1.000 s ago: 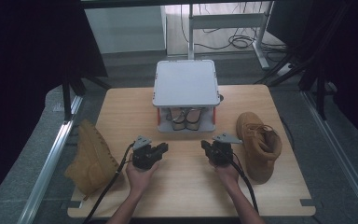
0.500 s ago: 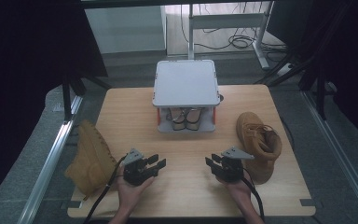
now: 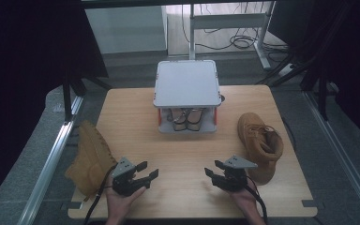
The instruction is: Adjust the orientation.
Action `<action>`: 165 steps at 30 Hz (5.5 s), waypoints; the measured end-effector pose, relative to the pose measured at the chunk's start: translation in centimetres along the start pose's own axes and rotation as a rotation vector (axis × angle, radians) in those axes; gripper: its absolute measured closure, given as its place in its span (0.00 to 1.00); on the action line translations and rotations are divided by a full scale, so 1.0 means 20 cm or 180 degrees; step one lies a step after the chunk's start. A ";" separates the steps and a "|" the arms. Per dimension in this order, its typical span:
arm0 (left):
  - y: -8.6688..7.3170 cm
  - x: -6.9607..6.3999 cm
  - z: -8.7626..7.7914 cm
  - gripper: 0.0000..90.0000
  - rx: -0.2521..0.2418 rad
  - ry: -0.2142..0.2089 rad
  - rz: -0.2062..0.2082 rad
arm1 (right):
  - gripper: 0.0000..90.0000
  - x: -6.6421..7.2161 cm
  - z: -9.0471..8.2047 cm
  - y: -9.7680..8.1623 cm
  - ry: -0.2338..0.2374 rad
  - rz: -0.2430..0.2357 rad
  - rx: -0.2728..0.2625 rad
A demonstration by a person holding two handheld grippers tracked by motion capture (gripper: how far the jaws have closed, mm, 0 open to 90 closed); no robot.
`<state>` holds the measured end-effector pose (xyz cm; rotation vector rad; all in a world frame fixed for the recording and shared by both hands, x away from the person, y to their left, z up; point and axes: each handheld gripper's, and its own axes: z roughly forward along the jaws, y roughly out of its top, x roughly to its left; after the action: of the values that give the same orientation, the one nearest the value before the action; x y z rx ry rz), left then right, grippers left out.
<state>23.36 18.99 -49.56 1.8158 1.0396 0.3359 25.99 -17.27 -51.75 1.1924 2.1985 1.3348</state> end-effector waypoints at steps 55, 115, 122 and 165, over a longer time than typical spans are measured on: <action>-0.34 0.58 -0.89 0.99 -0.0629 0.1067 -0.0988 | 0.49 -0.02 0.00 0.01 -0.0216 0.0032 -0.0037; -0.08 0.55 -0.50 0.99 0.0015 0.0618 -0.0623 | 0.49 -0.05 0.04 -0.02 -0.0374 0.0176 0.0137; 0.07 0.51 -0.41 1.00 0.0016 0.0541 -0.0477 | 0.49 -0.06 0.04 -0.02 -0.0383 0.0202 0.0149; 0.13 0.10 0.16 0.99 0.0249 0.0402 0.0086 | 0.49 -0.08 0.01 -0.03 -0.0339 0.0338 0.0146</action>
<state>27.92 18.23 -49.28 1.8998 1.1297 0.4364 26.78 -18.55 -52.60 1.3815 2.1286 1.2359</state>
